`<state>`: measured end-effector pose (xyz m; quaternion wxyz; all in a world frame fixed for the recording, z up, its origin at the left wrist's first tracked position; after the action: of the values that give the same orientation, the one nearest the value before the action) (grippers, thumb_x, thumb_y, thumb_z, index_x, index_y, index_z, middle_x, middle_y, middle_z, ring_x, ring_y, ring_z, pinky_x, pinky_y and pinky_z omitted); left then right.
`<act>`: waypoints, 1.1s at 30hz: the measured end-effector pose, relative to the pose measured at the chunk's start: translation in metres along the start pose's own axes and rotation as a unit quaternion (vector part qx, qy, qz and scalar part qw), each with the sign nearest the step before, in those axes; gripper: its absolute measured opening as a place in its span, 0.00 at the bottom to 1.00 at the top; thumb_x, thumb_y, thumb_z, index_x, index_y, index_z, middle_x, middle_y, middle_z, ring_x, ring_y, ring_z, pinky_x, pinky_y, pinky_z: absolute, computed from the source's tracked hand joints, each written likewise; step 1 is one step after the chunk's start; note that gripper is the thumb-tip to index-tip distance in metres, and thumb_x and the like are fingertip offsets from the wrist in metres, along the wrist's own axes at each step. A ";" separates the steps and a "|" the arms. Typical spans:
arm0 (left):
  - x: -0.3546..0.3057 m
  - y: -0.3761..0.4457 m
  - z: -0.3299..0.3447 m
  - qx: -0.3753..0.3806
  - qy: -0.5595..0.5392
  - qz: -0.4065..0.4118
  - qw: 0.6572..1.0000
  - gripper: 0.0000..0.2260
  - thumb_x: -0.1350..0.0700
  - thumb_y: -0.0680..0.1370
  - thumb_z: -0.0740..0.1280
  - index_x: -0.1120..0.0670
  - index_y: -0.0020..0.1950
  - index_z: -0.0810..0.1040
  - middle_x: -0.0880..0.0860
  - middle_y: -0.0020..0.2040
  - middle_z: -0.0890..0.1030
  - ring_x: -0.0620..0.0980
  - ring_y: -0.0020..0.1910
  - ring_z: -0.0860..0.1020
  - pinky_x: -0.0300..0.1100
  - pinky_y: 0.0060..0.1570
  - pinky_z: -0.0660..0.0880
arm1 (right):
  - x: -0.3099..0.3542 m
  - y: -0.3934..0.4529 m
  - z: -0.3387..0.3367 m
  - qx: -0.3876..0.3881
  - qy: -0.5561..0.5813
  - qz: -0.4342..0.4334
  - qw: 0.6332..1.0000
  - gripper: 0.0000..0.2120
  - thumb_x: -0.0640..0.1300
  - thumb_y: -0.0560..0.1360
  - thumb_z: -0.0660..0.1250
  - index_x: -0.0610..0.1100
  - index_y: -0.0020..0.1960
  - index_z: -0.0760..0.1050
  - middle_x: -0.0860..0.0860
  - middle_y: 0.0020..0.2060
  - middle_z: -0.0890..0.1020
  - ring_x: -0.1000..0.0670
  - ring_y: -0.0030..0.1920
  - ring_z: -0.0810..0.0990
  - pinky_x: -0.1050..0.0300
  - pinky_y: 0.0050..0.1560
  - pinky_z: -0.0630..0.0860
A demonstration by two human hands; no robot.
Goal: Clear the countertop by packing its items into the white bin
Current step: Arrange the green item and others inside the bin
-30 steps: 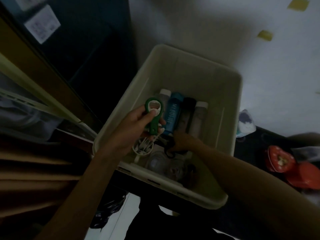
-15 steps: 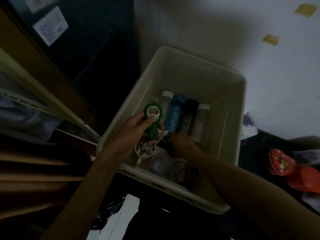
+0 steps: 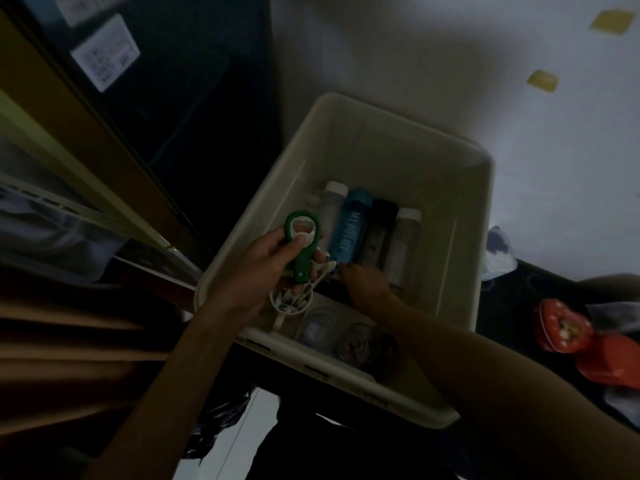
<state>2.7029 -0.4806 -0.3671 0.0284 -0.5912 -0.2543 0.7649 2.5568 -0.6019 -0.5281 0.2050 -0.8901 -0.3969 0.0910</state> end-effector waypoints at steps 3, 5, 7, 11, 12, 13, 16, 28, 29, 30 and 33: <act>0.001 0.000 0.001 0.000 0.007 0.002 1.000 0.09 0.56 0.83 0.59 0.55 0.58 0.78 0.50 0.41 0.85 0.47 0.37 0.81 0.39 0.29 0.73 | -0.003 0.001 -0.001 0.019 0.032 -0.020 0.999 0.26 0.50 0.76 0.69 0.42 0.70 0.67 0.43 0.61 0.78 0.41 0.57 0.80 0.50 0.52 0.77; 0.001 0.001 0.002 -0.004 0.005 0.003 1.000 0.09 0.57 0.83 0.59 0.54 0.58 0.78 0.50 0.40 0.85 0.46 0.36 0.81 0.39 0.30 0.73 | -0.006 0.002 -0.004 0.065 0.071 -0.027 0.995 0.30 0.56 0.74 0.70 0.42 0.70 0.67 0.42 0.60 0.78 0.41 0.57 0.79 0.50 0.53 0.77; 0.002 0.002 0.002 -0.005 0.004 0.003 1.000 0.09 0.56 0.83 0.59 0.54 0.58 0.78 0.50 0.40 0.85 0.46 0.36 0.81 0.40 0.31 0.73 | -0.007 0.005 -0.007 0.121 0.110 -0.035 0.986 0.27 0.57 0.77 0.66 0.41 0.68 0.69 0.41 0.60 0.78 0.41 0.57 0.78 0.51 0.55 0.76; 0.004 0.004 0.003 -0.003 0.002 -0.004 1.000 0.09 0.56 0.83 0.60 0.55 0.58 0.78 0.51 0.41 0.85 0.47 0.36 0.80 0.41 0.32 0.73 | -0.008 0.009 -0.012 0.210 0.168 0.001 0.963 0.18 0.45 0.83 0.54 0.36 0.66 0.72 0.38 0.60 0.78 0.40 0.58 0.78 0.49 0.57 0.74; 0.005 0.005 0.004 -0.004 -0.001 -0.007 1.000 0.09 0.57 0.83 0.60 0.56 0.58 0.78 0.51 0.41 0.85 0.48 0.36 0.80 0.41 0.32 0.73 | -0.008 0.010 -0.011 0.219 0.163 0.000 0.962 0.17 0.44 0.83 0.56 0.36 0.66 0.72 0.39 0.61 0.78 0.40 0.58 0.78 0.49 0.57 0.74; 0.006 0.005 0.004 -0.005 -0.005 -0.010 1.000 0.09 0.57 0.82 0.60 0.55 0.58 0.78 0.52 0.41 0.85 0.48 0.36 0.80 0.41 0.31 0.73 | -0.006 0.009 -0.010 0.226 0.152 -0.007 0.962 0.17 0.45 0.82 0.59 0.37 0.67 0.71 0.39 0.61 0.78 0.40 0.58 0.78 0.50 0.56 0.75; 0.007 0.007 0.003 -0.006 -0.017 -0.013 1.000 0.08 0.56 0.82 0.60 0.54 0.56 0.78 0.52 0.41 0.85 0.48 0.36 0.81 0.40 0.30 0.73 | -0.002 0.010 -0.001 0.193 0.113 -0.029 0.974 0.23 0.52 0.77 0.68 0.41 0.67 0.71 0.42 0.60 0.78 0.42 0.58 0.78 0.49 0.58 0.75; 0.010 0.011 0.002 -0.003 -0.017 -0.013 1.000 0.10 0.57 0.82 0.61 0.57 0.58 0.78 0.55 0.44 0.84 0.49 0.38 0.81 0.40 0.29 0.75 | 0.000 0.009 0.010 0.173 0.140 -0.040 0.974 0.14 0.48 0.76 0.66 0.38 0.52 0.81 0.42 0.47 0.84 0.43 0.45 0.82 0.51 0.45 0.80; 0.010 0.011 0.002 -0.002 -0.019 -0.014 1.000 0.10 0.57 0.82 0.61 0.57 0.58 0.78 0.55 0.43 0.84 0.49 0.38 0.81 0.40 0.29 0.75 | 0.001 0.008 0.010 0.183 0.136 -0.046 0.973 0.14 0.48 0.76 0.67 0.38 0.52 0.82 0.42 0.46 0.84 0.43 0.45 0.83 0.50 0.46 0.81; 0.010 0.011 0.002 0.000 -0.019 -0.016 1.000 0.10 0.57 0.82 0.60 0.57 0.59 0.78 0.55 0.43 0.84 0.50 0.38 0.81 0.40 0.29 0.75 | 0.000 0.009 0.011 0.190 0.137 -0.049 0.971 0.14 0.48 0.76 0.67 0.39 0.52 0.82 0.42 0.46 0.84 0.42 0.45 0.83 0.49 0.46 0.81; 0.010 0.010 0.003 0.001 -0.016 -0.022 1.000 0.10 0.57 0.82 0.60 0.57 0.59 0.78 0.55 0.44 0.84 0.49 0.39 0.82 0.40 0.30 0.75 | 0.000 0.011 0.014 0.234 0.125 -0.068 0.962 0.14 0.49 0.75 0.69 0.43 0.57 0.81 0.44 0.51 0.84 0.44 0.48 0.83 0.51 0.49 0.81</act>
<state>2.7003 -0.4872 -0.3797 0.0416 -0.5729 -0.2667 0.7739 2.5592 -0.6041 -0.5458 0.4613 -0.7926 -0.3950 0.0551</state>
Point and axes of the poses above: each hand's wrist, its own y-axis towards the middle knuckle, its own z-axis out of the palm, x = y × z, the point moved 3 cm from there along y, towards the middle knuckle
